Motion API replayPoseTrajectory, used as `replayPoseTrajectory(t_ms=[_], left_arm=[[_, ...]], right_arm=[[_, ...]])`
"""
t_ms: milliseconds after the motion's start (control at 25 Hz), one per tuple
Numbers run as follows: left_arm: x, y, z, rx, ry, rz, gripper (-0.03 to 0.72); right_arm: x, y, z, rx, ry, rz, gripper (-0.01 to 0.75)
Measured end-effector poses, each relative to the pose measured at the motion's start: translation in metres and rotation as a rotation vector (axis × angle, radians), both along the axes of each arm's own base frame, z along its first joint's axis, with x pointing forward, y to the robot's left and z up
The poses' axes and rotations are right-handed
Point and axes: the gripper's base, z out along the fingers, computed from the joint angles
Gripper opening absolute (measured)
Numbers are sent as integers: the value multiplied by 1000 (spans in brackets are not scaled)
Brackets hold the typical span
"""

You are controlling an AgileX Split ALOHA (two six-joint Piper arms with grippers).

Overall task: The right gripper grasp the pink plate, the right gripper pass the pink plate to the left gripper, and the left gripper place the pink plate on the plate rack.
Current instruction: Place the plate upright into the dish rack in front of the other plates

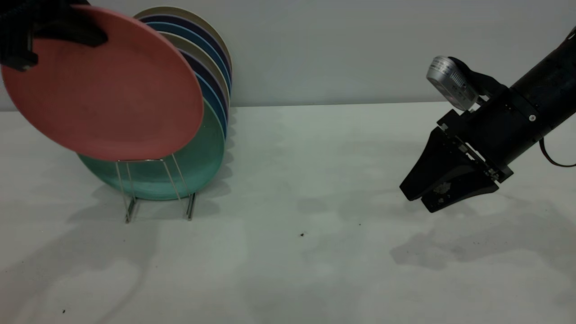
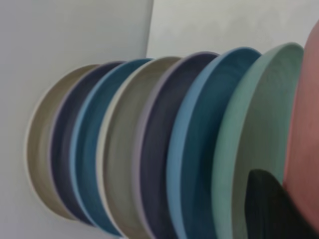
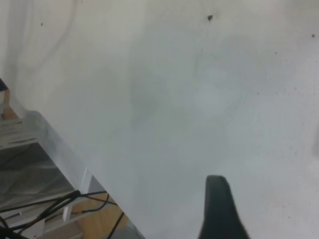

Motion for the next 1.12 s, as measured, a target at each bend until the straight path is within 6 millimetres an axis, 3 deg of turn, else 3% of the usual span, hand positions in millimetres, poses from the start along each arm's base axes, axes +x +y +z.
replayPoseTrajectory(t_ms=[400, 840, 920, 1120], left_arm=[[13, 0, -33, -41, 86, 47, 101], [19, 2, -47, -27, 99, 76, 115], [20, 2, -48, -27, 101, 76, 151], [20, 2, -48, -27, 100, 78, 341]], right_arm=[[0, 0, 0, 0, 2, -2, 510], [0, 0, 0, 0, 1, -1, 510], [0, 0, 0, 0, 1, -1, 510], [0, 0, 0, 0, 1, -1, 510]])
